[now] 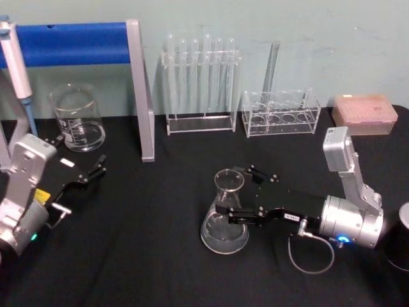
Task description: Grasp the erlenmeyer flask with one hand, shake it three times, then place it back.
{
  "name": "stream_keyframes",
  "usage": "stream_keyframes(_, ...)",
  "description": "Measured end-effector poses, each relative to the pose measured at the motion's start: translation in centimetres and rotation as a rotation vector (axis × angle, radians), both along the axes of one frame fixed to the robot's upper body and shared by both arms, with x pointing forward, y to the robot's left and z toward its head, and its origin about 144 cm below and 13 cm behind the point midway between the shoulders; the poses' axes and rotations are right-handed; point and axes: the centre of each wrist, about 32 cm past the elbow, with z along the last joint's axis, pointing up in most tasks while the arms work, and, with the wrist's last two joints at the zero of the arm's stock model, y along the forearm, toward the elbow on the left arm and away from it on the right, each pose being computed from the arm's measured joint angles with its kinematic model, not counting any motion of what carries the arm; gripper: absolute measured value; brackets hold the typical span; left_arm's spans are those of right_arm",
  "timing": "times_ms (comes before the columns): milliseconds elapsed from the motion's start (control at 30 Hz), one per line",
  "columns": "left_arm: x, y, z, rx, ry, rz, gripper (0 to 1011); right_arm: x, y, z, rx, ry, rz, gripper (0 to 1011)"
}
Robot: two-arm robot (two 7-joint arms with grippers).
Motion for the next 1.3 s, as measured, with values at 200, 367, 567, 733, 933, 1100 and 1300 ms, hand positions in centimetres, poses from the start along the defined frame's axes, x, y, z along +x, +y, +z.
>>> stream_keyframes(200, 0.0, 0.0, 0.0, 0.0, 0.0, 0.0, 1001, 0.35, 0.31, -0.05, -0.005, 0.002, 0.004, 1000)
stream_keyframes(367, 0.0, 0.0, 0.0, 0.0, 0.0, 0.0, 1001, 0.44, 0.45, -0.09, -0.008, 0.004, 0.006, 1000)
stream_keyframes(567, 0.0, 0.0, 0.0, 0.0, 0.0, 0.0, 1001, 0.48, 0.59, -0.1, -0.009, 0.01, 0.002, 1000)
stream_keyframes(733, 0.0, 0.0, 0.0, 0.0, 0.0, 0.0, 1001, 0.43, 0.66, -0.09, -0.01, 0.011, -0.008, 1000)
stream_keyframes(933, 0.0, 0.0, 0.0, 0.0, 0.0, 0.0, 1001, 0.41, 0.67, -0.09, -0.009, 0.011, -0.009, 1000)
stream_keyframes(1100, 0.0, 0.0, 0.0, 0.0, 0.0, 0.0, 1001, 0.41, 0.65, -0.08, -0.009, 0.011, -0.009, 1000)
stream_keyframes(1300, 0.0, 0.0, 0.0, 0.0, 0.0, 0.0, 1001, 0.42, 0.62, -0.07, -0.009, 0.011, -0.008, 1000)
